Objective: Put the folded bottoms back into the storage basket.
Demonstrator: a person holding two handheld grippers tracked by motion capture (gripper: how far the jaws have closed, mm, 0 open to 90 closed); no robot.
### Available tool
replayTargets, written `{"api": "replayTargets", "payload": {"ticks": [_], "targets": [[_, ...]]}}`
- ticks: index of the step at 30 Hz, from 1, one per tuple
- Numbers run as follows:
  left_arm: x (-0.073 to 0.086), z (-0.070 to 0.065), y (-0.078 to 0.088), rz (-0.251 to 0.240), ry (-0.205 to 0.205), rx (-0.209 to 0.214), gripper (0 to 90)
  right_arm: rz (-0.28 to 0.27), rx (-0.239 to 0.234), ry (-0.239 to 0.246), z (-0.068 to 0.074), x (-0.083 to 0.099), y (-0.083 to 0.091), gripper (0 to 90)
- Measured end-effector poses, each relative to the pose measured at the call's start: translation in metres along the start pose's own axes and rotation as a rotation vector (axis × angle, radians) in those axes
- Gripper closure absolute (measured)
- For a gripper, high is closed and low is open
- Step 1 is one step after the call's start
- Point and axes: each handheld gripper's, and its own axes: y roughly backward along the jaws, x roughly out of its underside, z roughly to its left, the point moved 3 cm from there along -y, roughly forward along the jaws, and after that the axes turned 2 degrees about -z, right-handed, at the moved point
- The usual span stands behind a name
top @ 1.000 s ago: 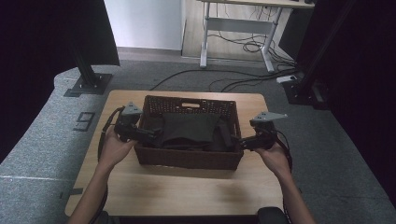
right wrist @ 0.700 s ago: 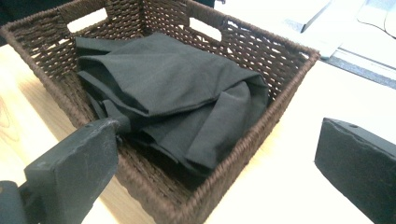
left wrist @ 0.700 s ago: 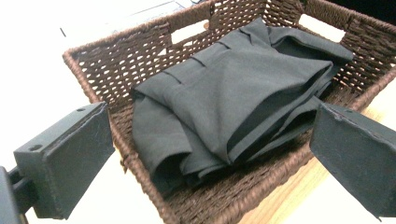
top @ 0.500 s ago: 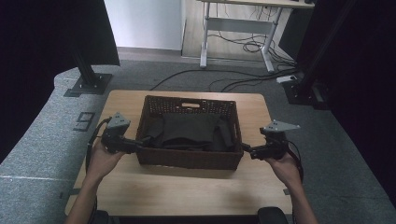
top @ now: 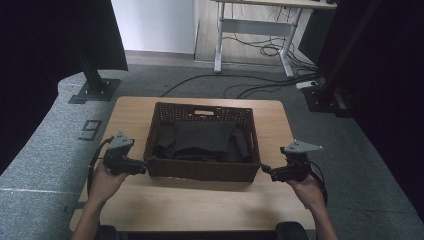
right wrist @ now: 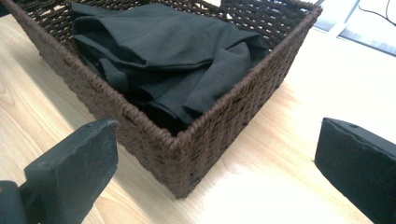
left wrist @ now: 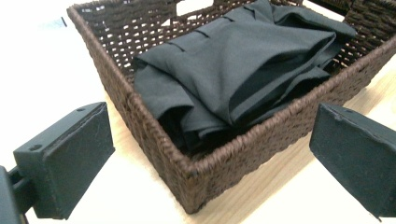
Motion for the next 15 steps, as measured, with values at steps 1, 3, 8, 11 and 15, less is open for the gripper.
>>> {"api": "replayTargets", "payload": {"ticks": [1,3,8,11,15], "targets": [[0.002,0.0,0.0,0.001,0.002,0.001,0.0,0.0,-0.003,0.001,0.001,0.002,0.0,0.0],[0.007,0.0,-0.001,0.003,0.007,0.0,0.0,0.0,-0.008,0.004,0.003,0.006,-0.001,0.0],[0.019,0.001,-0.003,0.01,0.012,-0.008,0.0,0.008,-0.017,0.006,0.006,0.017,-0.004,0.0],[0.025,0.001,-0.003,0.014,0.016,-0.011,0.0,0.013,-0.014,0.005,0.007,0.024,-0.007,0.0],[0.035,0.001,-0.005,0.021,0.017,-0.017,0.0,0.025,-0.011,0.002,0.007,0.033,-0.012,0.0]]}}
